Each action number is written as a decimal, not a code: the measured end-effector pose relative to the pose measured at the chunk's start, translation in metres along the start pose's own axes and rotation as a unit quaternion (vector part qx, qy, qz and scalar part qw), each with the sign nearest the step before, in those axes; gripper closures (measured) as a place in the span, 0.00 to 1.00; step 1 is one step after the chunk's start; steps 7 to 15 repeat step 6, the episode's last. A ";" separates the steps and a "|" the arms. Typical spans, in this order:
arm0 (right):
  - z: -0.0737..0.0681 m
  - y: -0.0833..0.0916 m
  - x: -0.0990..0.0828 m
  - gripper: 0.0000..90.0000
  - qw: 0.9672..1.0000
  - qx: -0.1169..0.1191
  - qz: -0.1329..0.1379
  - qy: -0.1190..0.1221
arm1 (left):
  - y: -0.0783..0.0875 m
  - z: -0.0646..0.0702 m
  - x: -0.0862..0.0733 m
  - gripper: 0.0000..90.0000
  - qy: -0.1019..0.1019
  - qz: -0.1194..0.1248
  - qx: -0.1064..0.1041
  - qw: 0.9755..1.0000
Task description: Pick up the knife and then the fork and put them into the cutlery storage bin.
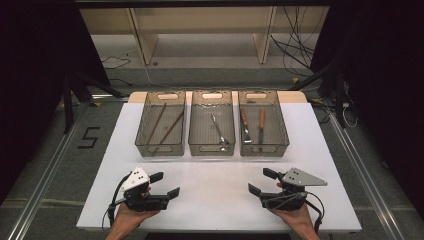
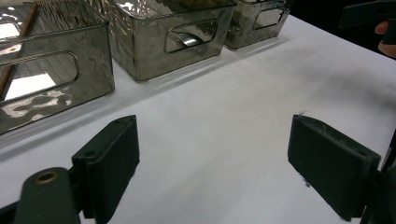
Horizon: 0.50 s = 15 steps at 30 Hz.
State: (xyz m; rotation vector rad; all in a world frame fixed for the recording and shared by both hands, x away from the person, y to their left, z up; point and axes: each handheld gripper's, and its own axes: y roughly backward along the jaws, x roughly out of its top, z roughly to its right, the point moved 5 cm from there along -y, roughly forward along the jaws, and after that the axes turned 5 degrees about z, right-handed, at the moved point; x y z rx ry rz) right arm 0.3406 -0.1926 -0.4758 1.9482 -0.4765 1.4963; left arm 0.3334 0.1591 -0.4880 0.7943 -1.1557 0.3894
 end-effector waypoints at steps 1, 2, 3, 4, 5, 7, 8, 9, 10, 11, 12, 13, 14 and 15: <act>0.000 0.000 0.000 0.24 1.000 0.000 0.000 0.001 | 0.000 0.000 0.000 0.18 0.000 0.001 0.000 1.000; 0.000 0.000 0.000 0.24 1.000 0.001 0.000 0.001 | 0.000 0.000 0.000 0.18 0.001 0.000 0.000 1.000; 0.000 0.000 0.000 0.24 1.000 0.000 0.000 0.000 | 0.000 0.000 -0.001 0.18 0.000 -0.001 0.000 1.000; 0.000 0.000 0.000 0.24 1.000 0.001 0.000 0.000 | 0.000 0.000 -0.001 0.18 0.000 -0.003 -0.001 1.000; 0.000 0.000 0.000 0.24 1.000 0.001 0.000 0.000 | -0.001 0.000 -0.001 0.18 0.000 -0.003 -0.001 1.000; 0.000 0.000 0.000 0.24 1.000 0.001 0.000 0.000 | -0.001 0.000 -0.001 0.18 0.000 -0.002 0.000 1.000; 0.000 0.000 0.000 0.24 1.000 0.001 0.000 0.000 | -0.001 0.000 -0.001 0.18 0.000 -0.002 0.000 1.000; 0.000 0.000 0.000 0.24 1.000 0.001 0.000 0.000 | -0.001 0.000 -0.001 0.18 0.000 -0.002 0.000 1.000; 0.000 0.000 0.000 0.24 1.000 0.001 0.000 0.000 | -0.001 0.000 -0.001 0.18 0.000 -0.002 0.000 1.000; 0.000 0.000 0.000 0.24 1.000 0.001 0.000 0.000 | -0.001 0.000 -0.001 0.18 0.000 -0.002 0.000 1.000; 0.000 0.000 0.000 0.24 1.000 0.001 0.000 0.000 | -0.001 0.000 -0.001 0.18 0.000 -0.002 0.000 1.000; 0.000 0.000 0.000 0.24 1.000 0.001 0.000 0.000 | -0.001 0.000 -0.001 0.18 0.000 -0.002 0.000 1.000; 0.000 0.000 0.000 0.24 1.000 0.001 0.000 0.000 | -0.001 0.000 -0.001 0.18 0.000 -0.002 0.000 1.000; 0.000 0.000 0.000 0.24 1.000 0.001 0.000 0.000 | -0.001 0.000 -0.001 0.18 0.000 -0.002 0.000 1.000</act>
